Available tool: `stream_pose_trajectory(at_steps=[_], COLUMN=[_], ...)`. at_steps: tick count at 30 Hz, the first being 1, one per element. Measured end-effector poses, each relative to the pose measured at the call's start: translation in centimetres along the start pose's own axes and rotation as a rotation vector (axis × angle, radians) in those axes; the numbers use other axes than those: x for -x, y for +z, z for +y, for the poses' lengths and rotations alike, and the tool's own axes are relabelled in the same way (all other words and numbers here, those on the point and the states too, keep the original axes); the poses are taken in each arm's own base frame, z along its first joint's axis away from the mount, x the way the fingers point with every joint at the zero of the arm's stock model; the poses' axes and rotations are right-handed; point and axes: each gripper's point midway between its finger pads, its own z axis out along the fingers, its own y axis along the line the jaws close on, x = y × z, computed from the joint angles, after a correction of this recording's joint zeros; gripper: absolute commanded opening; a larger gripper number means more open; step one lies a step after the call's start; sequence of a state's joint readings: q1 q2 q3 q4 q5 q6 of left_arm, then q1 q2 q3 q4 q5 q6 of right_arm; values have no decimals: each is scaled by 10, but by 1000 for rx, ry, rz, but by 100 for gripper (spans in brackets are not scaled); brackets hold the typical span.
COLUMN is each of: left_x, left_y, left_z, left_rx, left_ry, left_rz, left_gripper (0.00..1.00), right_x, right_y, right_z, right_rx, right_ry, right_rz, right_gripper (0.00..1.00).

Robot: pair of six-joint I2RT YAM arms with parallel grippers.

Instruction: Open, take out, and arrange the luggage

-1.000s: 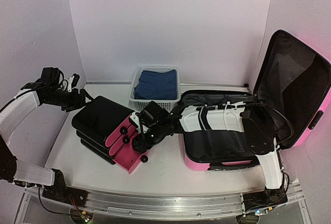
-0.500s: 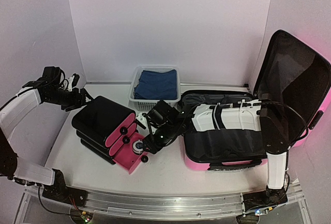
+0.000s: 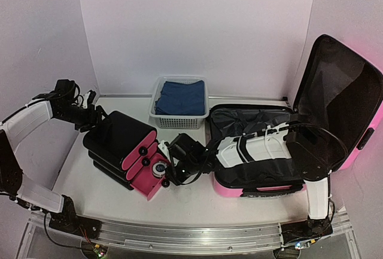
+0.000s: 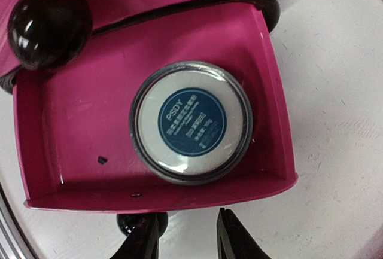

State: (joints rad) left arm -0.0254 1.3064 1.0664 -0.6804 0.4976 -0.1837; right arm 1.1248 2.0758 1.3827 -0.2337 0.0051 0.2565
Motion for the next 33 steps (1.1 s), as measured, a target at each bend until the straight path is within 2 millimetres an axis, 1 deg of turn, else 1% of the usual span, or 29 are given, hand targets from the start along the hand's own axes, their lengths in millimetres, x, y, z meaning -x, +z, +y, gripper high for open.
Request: stream_pose_trajectory(at_steps=[4,7,12,16,17,19,20,21,23,27,28,30,33], left_x=[-10,-10,-11,-12,-12,-12,-12,-12,-12,-11,-10,-10,-11], left_y=[5,5,6,5,4,3,3,3,3,2,1,1,-1], left_z=[1,0,-2,-1,-1,0,1,1,2,3,4,4,4], left_rx=[-18,-25,-45,-42,-39,-34,-33,-31,-28,-19,-18,-15,-10], left_ry=[-16,-16,-15,-12,-11,-11,-11,-10,-9,-9,-9,-8,-8], left_rz=[25,25,21,10,7,2,0,-1,-5,-11,-13,-16,-17], left_gripper=[73,71,71,71,71,71,71,71,71,71,71,72,73], right_x=[16,26,47,57,60,66,68,69,69,72,72,72,69], right_y=[11,19,40,49,51,55,56,56,56,55,55,55,50], right_z=[-1,-3,-4,-6,-7,-10,-12,-14,-16,-16,-16,-20,-25], right_rx=[-2,-11,-19,-23,-26,-35,-41,-47,-53,-51,-53,-70,-106], right_ry=[57,88,145,191,204,225,233,239,244,253,255,257,242], right_rz=[-85,-141,-224,-274,-286,-313,-324,-329,-332,-343,-345,-347,-353], right_gripper=[37,39,40,46,48,58,61,64,66,72,76,81,92])
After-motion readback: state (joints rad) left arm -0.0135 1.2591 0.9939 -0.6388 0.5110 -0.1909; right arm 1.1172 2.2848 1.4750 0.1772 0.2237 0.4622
